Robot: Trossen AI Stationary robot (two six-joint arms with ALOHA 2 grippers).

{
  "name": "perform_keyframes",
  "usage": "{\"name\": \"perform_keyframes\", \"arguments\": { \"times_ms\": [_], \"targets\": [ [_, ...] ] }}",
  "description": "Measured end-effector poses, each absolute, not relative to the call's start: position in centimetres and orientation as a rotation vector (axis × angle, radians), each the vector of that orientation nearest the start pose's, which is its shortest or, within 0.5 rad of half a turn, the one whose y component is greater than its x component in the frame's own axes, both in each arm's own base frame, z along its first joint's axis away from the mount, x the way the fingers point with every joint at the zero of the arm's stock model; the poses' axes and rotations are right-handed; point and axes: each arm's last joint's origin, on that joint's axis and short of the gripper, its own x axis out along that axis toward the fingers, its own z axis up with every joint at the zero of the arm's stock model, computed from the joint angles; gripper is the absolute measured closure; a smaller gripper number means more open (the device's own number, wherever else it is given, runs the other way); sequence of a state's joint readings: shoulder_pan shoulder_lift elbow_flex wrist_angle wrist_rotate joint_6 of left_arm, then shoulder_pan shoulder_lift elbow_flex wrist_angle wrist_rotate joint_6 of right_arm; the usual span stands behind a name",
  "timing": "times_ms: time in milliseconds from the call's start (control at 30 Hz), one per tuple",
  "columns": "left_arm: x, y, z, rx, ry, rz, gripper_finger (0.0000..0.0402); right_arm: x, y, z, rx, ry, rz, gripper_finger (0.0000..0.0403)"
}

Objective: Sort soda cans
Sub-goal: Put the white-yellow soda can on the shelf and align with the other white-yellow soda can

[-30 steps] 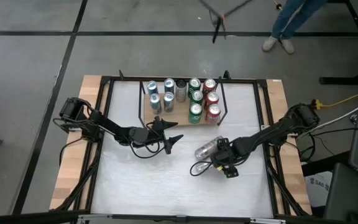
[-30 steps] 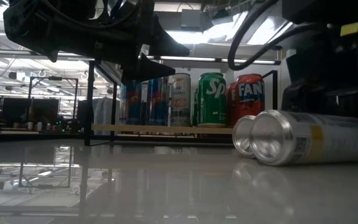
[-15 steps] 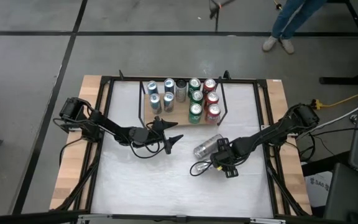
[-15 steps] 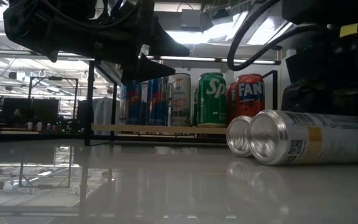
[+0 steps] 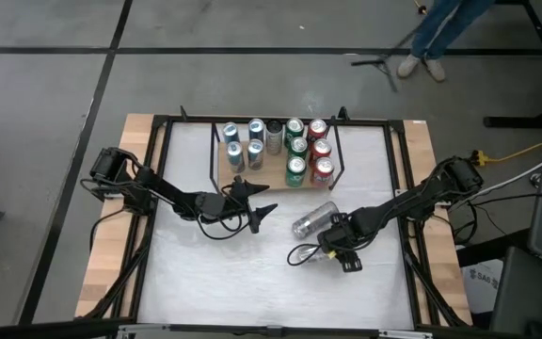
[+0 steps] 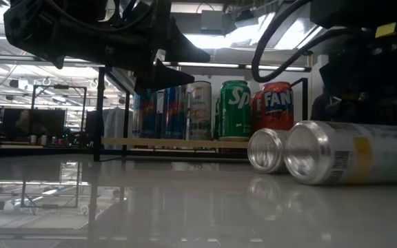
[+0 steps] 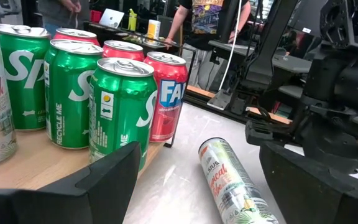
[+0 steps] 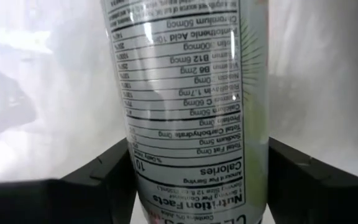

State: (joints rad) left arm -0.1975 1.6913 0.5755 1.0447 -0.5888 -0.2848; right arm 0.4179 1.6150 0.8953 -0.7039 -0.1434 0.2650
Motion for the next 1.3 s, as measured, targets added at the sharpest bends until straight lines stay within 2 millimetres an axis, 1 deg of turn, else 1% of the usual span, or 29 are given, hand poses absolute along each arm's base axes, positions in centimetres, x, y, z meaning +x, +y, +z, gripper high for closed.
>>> {"name": "perform_keyframes", "arguments": {
  "times_ms": [233, 367, 633, 800, 967, 1067, 1300],
  "targets": [
    [30.2, -4.4, 16.5, -0.254, 0.010, 0.397, 0.0078, 25.2, 11.9, 16.8, 0.078, 1.457, 0.346, 0.0139],
    [30.2, -4.4, 16.5, -0.254, 0.010, 0.398, 0.0078, 25.5, 11.8, 17.4, 0.094, 1.464, 0.349, 0.0139],
    [30.2, -4.4, 16.5, -0.254, 0.010, 0.395, 0.0078, 26.5, 10.8, 18.4, 0.244, 1.477, 0.333, 0.0139],
    [30.3, -4.7, 16.5, -0.259, 0.023, 0.301, 0.0078, 27.0, 10.0, 19.3, 0.329, 1.500, 0.309, 0.0139],
    [30.3, -5.6, 16.5, -0.302, 0.042, 0.159, 0.0078, 27.5, 9.3, 20.2, 0.382, 1.502, 0.267, 0.0139],
    [30.1, -6.4, 16.5, -0.339, 0.050, 0.126, 0.0078, 28.0, 8.9, 20.9, 0.412, 1.484, 0.245, 0.0139],
    [29.6, -8.1, 15.6, -0.345, 0.145, 0.095, 0.0078, 29.3, 7.8, 22.6, 0.493, 1.425, 0.191, 0.0139]
  ]
}}
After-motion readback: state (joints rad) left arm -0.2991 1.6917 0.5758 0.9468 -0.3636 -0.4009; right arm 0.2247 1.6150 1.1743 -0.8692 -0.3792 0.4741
